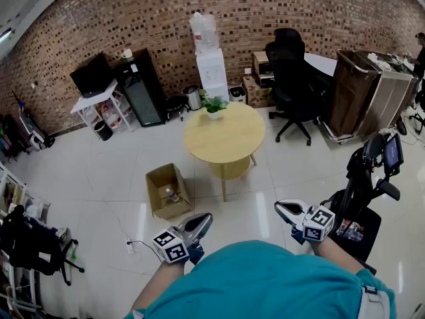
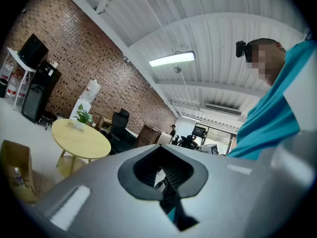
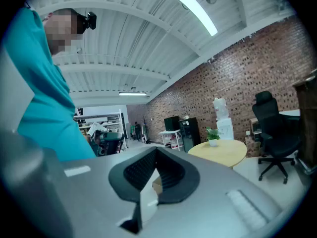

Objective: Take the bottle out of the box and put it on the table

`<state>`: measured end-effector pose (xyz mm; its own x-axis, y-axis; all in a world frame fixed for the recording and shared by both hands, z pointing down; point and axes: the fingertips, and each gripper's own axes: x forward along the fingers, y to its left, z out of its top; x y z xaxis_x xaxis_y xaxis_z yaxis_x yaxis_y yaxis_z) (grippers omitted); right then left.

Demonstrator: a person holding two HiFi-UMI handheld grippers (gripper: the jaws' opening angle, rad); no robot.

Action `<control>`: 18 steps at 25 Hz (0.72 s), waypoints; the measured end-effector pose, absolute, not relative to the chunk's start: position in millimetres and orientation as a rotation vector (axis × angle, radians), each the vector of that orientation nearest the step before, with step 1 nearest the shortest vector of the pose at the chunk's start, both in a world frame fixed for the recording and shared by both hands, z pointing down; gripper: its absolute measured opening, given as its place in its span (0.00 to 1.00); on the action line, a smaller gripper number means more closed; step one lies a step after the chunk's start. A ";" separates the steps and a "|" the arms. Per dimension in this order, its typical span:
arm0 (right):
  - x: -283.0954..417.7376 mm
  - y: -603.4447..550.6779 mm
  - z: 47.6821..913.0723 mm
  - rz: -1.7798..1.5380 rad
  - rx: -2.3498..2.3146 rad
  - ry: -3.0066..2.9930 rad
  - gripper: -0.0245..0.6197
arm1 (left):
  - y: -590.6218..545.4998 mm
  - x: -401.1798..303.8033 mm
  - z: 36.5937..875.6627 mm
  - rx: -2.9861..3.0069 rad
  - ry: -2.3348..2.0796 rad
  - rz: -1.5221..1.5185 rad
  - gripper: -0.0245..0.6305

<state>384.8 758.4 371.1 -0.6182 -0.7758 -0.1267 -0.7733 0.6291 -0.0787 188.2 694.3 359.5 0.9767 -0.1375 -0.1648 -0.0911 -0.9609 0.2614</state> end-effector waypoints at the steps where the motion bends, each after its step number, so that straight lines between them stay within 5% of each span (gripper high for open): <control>1: 393.6 761.5 372.7 -0.028 -1.286 2.702 0.04 | 697.8 197.9 361.1 2.884 -0.160 -0.261 0.04; 18: 452.2 721.1 382.3 -0.110 -1.194 2.686 0.08 | 660.8 264.9 377.8 2.833 -0.185 -0.230 0.04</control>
<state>452.2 721.1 382.3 -0.6538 -0.7413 -0.1517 -0.7264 0.6710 -0.1486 264.9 660.8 377.8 0.9790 -0.1497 -0.1384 -0.1031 -0.9491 0.2975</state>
